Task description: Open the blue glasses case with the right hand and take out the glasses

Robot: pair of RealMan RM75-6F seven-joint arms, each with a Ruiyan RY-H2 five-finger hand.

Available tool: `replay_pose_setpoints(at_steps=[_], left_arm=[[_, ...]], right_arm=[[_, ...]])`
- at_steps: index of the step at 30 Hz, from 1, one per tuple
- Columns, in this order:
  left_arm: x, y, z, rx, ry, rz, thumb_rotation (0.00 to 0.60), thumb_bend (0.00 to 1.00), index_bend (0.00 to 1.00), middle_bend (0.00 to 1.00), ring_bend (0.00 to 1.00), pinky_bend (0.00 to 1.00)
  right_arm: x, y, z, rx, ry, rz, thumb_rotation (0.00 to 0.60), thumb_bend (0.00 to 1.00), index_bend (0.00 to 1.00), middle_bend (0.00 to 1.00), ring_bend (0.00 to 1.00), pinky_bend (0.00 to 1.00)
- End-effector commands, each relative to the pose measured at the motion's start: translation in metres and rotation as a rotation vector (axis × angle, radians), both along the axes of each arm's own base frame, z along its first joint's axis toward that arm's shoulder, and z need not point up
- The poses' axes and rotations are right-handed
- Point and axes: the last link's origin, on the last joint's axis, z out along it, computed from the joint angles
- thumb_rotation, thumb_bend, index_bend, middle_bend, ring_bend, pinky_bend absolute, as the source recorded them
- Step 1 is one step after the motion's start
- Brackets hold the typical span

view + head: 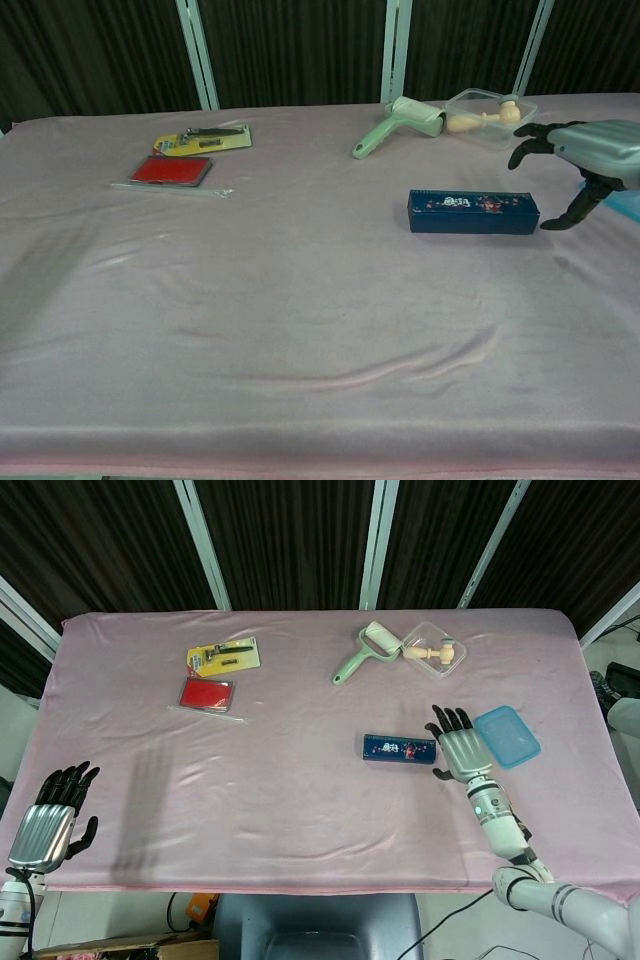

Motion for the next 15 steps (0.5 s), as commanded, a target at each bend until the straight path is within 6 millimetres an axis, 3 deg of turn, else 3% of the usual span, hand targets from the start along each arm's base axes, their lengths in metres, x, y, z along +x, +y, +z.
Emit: replay_pose_setpoints(at_steps=[1,6,15], left_arm=[[0.0,0.0001,-0.0001,0.0,0.001,0.0,0.6,0.47,0.0,0.0,0.0,0.06],[-0.0001,0.0005,-0.0006,-0.002,0.002,0.002,0.6,0.47,0.0,0.0,0.0,0.06],[0.0,0.0004,0.0002,0.001,0.0,0.001,0.6,0.47,0.0,0.0,0.0,0.06]], right_arm=[[0.0007,-0.0042,-0.0068,0.015,-0.018,-0.01,0.6,0.33,0.38,0.09,0.01,0.0],[0.0019,-0.0088,-0.0111,0.025,-0.03,-0.008,0.6,0.42,0.44,0.13,0.03,0.0],[0.0091,-0.0115,-0.0165,0.043,-0.023,0.008,0.6,0.46,0.47,0.15,0.04,0.0]])
